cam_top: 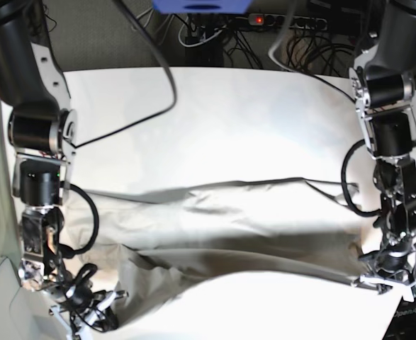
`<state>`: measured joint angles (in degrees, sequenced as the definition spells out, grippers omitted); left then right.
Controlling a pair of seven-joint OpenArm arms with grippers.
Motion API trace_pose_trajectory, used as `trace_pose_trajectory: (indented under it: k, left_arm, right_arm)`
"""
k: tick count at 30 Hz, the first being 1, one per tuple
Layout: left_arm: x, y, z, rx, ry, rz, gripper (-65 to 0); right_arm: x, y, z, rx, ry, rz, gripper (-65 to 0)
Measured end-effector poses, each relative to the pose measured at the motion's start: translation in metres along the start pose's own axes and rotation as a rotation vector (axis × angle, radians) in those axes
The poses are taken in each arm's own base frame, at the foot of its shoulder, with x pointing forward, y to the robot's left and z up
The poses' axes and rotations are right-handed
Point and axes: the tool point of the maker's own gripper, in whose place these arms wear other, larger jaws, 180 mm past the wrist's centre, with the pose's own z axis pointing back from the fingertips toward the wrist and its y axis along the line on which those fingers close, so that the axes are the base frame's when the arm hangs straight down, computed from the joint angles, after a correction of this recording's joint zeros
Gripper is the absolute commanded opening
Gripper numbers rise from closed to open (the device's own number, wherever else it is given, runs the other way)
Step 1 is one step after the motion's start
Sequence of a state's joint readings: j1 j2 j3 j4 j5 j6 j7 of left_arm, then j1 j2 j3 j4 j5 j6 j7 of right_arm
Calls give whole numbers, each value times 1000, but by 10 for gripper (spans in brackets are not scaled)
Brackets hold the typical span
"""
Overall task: Layout the t-shirt on the table in an organized manner, then fold the t-shirt properly
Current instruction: 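Lower the folded edge onto the hem with both grippers, then open both grippers and raise them off the folded t-shirt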
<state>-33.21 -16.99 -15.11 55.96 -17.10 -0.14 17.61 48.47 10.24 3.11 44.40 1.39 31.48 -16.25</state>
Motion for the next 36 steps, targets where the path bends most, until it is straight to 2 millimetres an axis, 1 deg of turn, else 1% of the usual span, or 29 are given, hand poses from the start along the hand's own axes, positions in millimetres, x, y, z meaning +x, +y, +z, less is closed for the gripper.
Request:
trace_pose_trajectory:
  k: [1,3,4,6,8,9,11,12,13,17,19,20,22,23,25,26,29,31,32,34,36]
  left_arm:
    - [3,1,-1,3,-20,2,-645]
    - [0,3,-4,10,-22,2,-639]
    - [-2,4,-6,13,-16,6,-620]
    - [-7,5,-10,22,2,16,-532]
    - [-9,10,-14,34,16,25,-404]
    - [-11,15,-17,45,30,26,-318]
    - [-11,27,-19,68,43,19,-144]
    - [-7,31,-20,75,41,17,-63]
    - [-5,32,-20,76,36,18,0]
    - [11,27,-18,62,-3,18,0]
    - [19,22,-10,43,-48,-2,0]
    - [20,21,-3,34,-73,-17,0]
    - [7,21,12,23,-65,-55,0]
    - [-2,22,19,19,-59,-66,0]
    - [-23,22,32,8,-29,-89,0]
    - [-31,20,37,1,-19,-99,0]
    - [-46,23,47,-3,-8,-112,0]
    - [-65,32,54,8,33,-124,0]
    - [-75,35,58,12,57,-128,0]
    - [-92,41,62,21,102,-134,0]
    - [-99,44,64,26,124,-135,0]
  right_arm:
    - [-1,-2,-1,-17,3,-3,-610]
    - [-2,-1,-1,-24,6,5,-535]
    - [-3,-1,-2,-22,9,7,-488]
    - [-4,-1,-1,-23,11,7,-394]
    - [-4,-1,-1,-24,16,6,-319]
    - [-3,0,-2,-23,16,10,-298]
    - [-5,3,-3,-16,27,35,-298]
    - [-6,6,-4,-8,33,48,-298]
    - [-6,8,-5,-4,34,53,-298]
    - [-4,7,-4,-8,23,39,-304]
    - [-8,-1,0,-21,28,42,-315]
    - [-14,-6,4,-28,27,38,-315]
    - [-40,-13,11,-48,83,46,-315]
    - [-53,-12,15,-49,110,49,-315]
    - [-78,-6,21,-43,144,46,-315]
    - [-87,-1,25,-36,151,46,-315]
    - [-96,-1,36,-41,151,73,-315]
    - [-98,0,45,-47,133,84,-315]
    - [-103,1,49,-47,137,91,-315]
    - [-118,2,57,-43,161,101,-315]
    - [-137,1,64,-45,209,101,-315]
